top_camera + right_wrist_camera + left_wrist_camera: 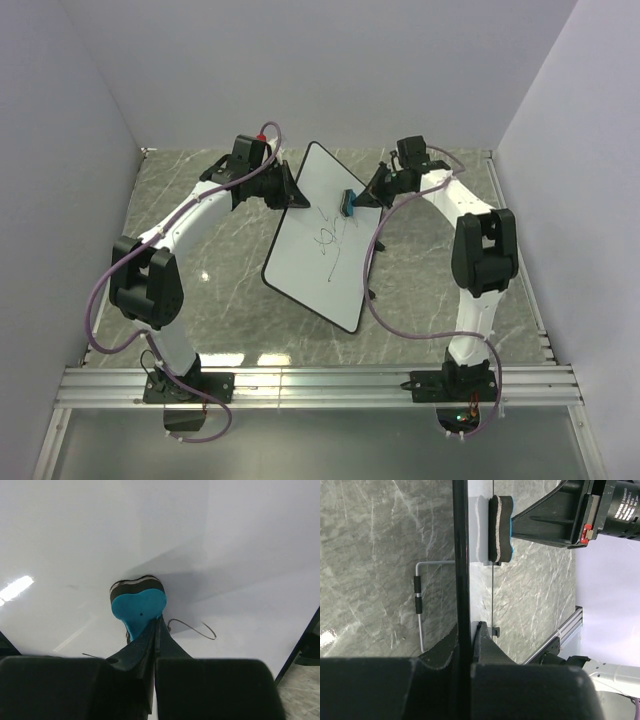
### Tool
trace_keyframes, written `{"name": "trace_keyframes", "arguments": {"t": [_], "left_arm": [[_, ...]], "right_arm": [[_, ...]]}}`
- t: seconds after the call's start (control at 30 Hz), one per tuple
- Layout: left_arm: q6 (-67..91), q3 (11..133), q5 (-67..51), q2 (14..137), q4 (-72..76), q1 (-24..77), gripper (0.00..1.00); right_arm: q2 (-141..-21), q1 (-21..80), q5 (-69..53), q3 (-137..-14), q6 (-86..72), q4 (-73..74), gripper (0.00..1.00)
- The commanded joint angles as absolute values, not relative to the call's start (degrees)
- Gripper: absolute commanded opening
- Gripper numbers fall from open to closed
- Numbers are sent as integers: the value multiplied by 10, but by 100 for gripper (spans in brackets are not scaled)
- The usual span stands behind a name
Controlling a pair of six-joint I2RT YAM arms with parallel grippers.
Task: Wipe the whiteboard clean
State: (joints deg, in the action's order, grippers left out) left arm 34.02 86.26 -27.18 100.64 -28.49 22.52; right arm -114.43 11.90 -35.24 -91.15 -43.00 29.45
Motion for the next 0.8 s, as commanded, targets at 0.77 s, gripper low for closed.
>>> {"name": "trace_keyframes", "arguments": {"t": [0.77], "left_arm": [[180,822,-165,1054,-396,276,0]], "right_arm": [[-1094,204,-317,-926,-367,376,0]]}}
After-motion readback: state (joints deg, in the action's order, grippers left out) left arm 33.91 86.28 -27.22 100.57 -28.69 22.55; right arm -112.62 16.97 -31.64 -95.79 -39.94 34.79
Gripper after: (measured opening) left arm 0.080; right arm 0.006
